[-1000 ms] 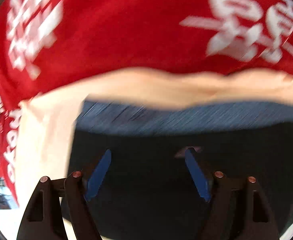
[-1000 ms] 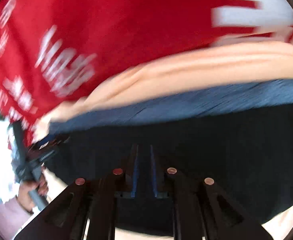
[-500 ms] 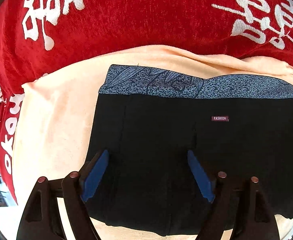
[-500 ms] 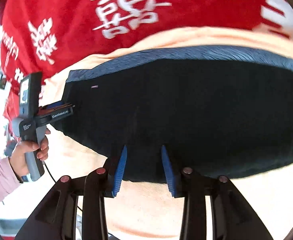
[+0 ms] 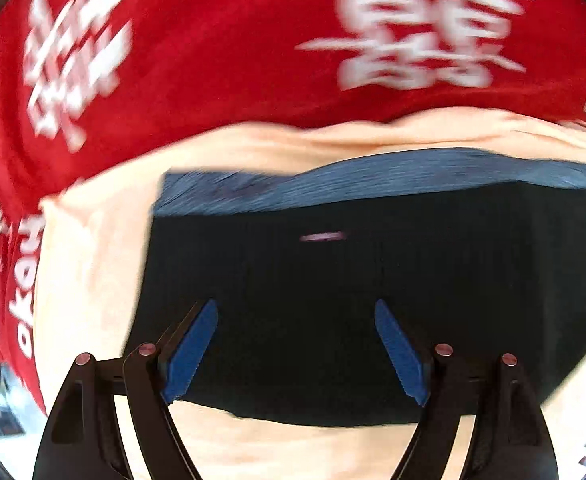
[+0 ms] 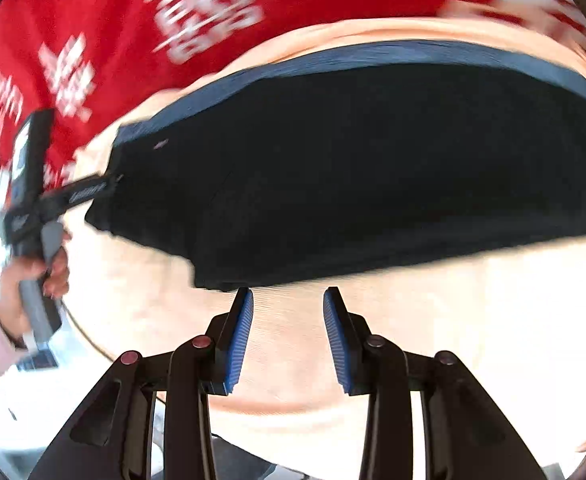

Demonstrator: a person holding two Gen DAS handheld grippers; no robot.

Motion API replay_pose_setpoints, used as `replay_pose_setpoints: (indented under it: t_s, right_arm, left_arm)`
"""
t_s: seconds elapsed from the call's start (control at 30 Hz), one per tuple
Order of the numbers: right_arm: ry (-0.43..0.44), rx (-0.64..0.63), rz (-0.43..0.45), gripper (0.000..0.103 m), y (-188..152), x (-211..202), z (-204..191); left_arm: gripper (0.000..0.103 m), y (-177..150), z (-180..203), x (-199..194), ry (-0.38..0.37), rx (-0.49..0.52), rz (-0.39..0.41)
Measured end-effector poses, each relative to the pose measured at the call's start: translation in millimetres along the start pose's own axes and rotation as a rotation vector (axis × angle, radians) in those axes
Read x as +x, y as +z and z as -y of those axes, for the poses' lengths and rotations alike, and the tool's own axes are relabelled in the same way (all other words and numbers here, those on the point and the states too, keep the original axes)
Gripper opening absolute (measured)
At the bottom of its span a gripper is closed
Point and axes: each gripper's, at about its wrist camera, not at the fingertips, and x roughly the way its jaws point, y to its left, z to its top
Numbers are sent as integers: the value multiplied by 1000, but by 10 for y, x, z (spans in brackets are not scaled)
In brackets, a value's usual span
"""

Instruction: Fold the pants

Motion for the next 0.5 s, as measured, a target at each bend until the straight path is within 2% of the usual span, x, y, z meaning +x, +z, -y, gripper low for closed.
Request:
replay_pose_setpoints:
  t_s: [0.13,0.27,0.37,0.4,0.5]
  right_arm:
    - [-20,134,65,40,-37,-332,590]
    - [-71,292,179,40,-50,-785,1323]
    - [-147,408,281,41,-42,-1140,1881]
    - [-173,446,315,44,-29,-1248,2074]
    - [-216,518,372,46,45,-1435,2509]
  left_arm:
    - [82,112,671,-216,-81,79,16]
    - [82,274,1476,-393,-165,153,40]
    - [82,392,2060,-442,-214,172,46]
    - [82,428,2239,-439,-227,173,47]
    - [82,552,2707,-352,-238,183,38]
